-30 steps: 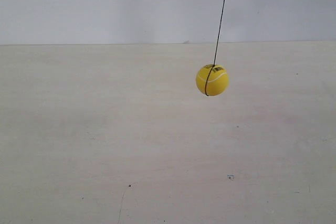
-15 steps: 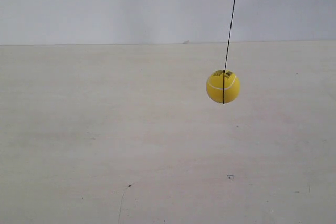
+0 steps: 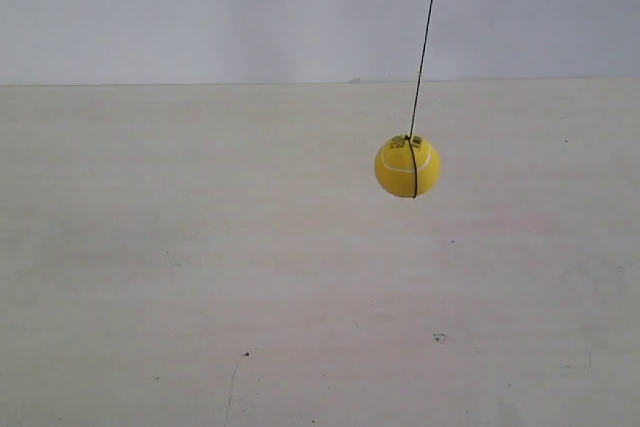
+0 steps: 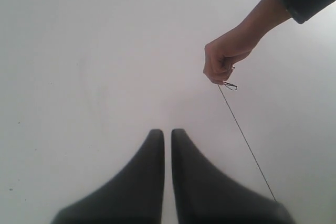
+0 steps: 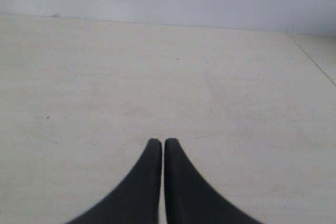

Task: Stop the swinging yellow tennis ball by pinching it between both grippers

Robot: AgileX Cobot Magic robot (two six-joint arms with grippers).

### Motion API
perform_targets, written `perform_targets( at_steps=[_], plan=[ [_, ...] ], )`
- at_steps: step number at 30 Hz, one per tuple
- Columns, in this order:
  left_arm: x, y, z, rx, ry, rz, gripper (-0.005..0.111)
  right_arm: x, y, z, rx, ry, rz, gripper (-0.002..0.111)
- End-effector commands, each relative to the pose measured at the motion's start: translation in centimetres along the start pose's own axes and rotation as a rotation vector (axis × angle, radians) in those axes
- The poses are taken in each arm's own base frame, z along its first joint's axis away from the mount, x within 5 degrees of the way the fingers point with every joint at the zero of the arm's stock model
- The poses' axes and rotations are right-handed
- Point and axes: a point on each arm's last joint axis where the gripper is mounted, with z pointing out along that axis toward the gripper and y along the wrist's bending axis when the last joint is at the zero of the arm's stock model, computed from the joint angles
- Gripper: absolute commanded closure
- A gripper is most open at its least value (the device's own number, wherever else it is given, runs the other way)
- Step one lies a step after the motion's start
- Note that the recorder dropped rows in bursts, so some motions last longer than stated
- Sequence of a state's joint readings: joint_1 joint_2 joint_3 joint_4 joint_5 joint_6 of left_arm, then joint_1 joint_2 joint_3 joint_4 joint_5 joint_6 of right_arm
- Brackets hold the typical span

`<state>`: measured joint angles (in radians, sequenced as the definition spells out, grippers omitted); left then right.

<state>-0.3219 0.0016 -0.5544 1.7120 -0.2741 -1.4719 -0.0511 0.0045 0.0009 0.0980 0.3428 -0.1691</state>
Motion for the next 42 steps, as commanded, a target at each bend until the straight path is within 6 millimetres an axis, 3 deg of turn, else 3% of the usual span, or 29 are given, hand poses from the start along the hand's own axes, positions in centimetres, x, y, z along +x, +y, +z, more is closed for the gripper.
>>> perform_targets(
  at_steps=[1, 13, 15, 17, 19, 21, 24, 31, 33, 36, 42],
  plan=[
    [0.2, 0.0, 0.0, -0.006, 0.005, -0.003, 0.102, -0.1, 0.0, 0.0, 0.001, -0.007, -0.003, 0.108],
    [0.4, 0.0, 0.0, -0.014, 0.015, 0.039, 0.102, -0.1, 0.0, 0.0, 0.001, -0.007, 0.006, 0.108],
    [1.0, -0.1, 0.1, -0.012, 0.02, -0.016, 0.102, -0.1, 0.0, 0.0, 0.001, -0.007, 0.006, 0.108],
    [2.9, 0.8, 0.7, -0.13, 0.072, -0.048, 0.102, -0.1, 0.0, 0.0, 0.001, -0.007, 0.006, 0.108],
    [5.6, 1.8, 1.2, -0.254, 0.244, -0.059, 0.102, -0.1, 0.0, 0.0, 0.001, -0.007, 0.006, 0.108],
    [8.8, 1.7, 1.5, -0.273, 0.477, -0.019, 0.102, -0.1, 0.0, 0.0, 0.001, -0.007, 0.006, 0.108],
    [12.0, 1.5, 1.3, -0.322, 0.622, -0.019, 0.102, -0.1, 0.0, 0.0, 0.001, -0.007, 0.006, 0.108],
    [17.9, 0.1, -2.9, -0.517, 0.758, -0.098, 0.102, 0.0, 0.0, 0.0, -0.001, -0.005, 0.011, 0.108],
    [19.2, -0.9, -4.4, -0.508, 0.77, -0.078, 0.102, 0.0, 0.0, 0.0, -0.001, -0.005, 0.011, 0.108],
    [19.0, -1.2, -5.0, -0.516, 0.747, -0.062, 0.102, 0.0, 0.0, 0.0, -0.001, -0.005, 0.011, 0.108],
    [19.8, -1.4, -5.9, -0.536, 0.884, -0.084, 0.102, -0.1, 0.0, 0.0, -0.001, -0.007, 0.011, 0.108]
  ],
)
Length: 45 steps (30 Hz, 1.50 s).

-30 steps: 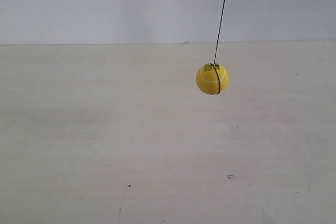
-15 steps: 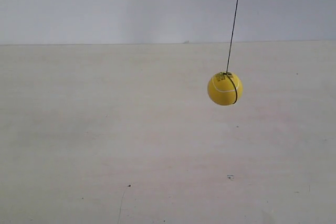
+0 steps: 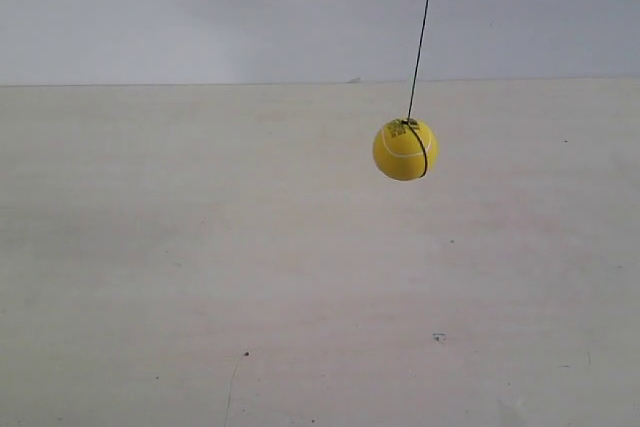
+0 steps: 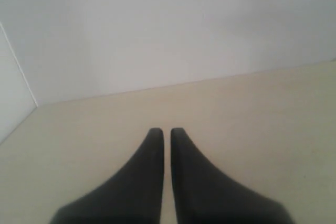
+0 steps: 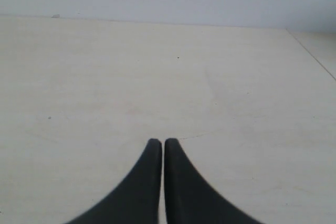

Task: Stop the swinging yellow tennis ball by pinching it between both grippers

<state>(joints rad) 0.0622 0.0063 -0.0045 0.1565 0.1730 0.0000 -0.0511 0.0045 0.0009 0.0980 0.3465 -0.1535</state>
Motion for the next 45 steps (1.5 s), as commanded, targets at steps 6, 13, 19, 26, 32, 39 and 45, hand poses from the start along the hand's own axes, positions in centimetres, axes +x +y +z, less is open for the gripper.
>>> perform_targets(
  at_steps=[6, 13, 19, 26, 32, 39, 45],
  plan=[
    [1.42, 0.11, -0.12, -0.03, 0.143, -0.036, 0.102, -0.09, 0.0, -0.04, -0.001, -0.011, -0.003, 0.108],
    [1.42, 0.16, -0.12, -0.035, 0.143, -0.022, 0.102, -0.09, 0.0, -0.04, -0.001, -0.011, -0.003, 0.108],
    [1.42, 0.16, -0.12, -0.035, 0.143, -0.022, 0.102, -0.09, 0.0, -0.04, -0.001, -0.011, -0.003, 0.108],
    [1.42, 0.16, -0.12, -0.035, 0.143, -0.022, 0.102, -0.09, 0.0, -0.04, -0.001, -0.011, -0.003, 0.108],
    [1.42, 0.16, -0.12, -0.035, 0.143, -0.022, 0.102, -0.09, 0.0, -0.04, -0.001, -0.011, -0.003, 0.108],
    [1.4, 0.16, -0.12, -0.035, 0.141, -0.023, 0.102, -0.09, 0.0, -0.04, -0.001, -0.011, -0.003, 0.108],
    [1.4, 0.16, -0.12, -0.035, 0.141, -0.023, 0.102, -0.13, -0.01, -0.04, 0.0, -0.015, -0.003, 0.108]
  ],
)
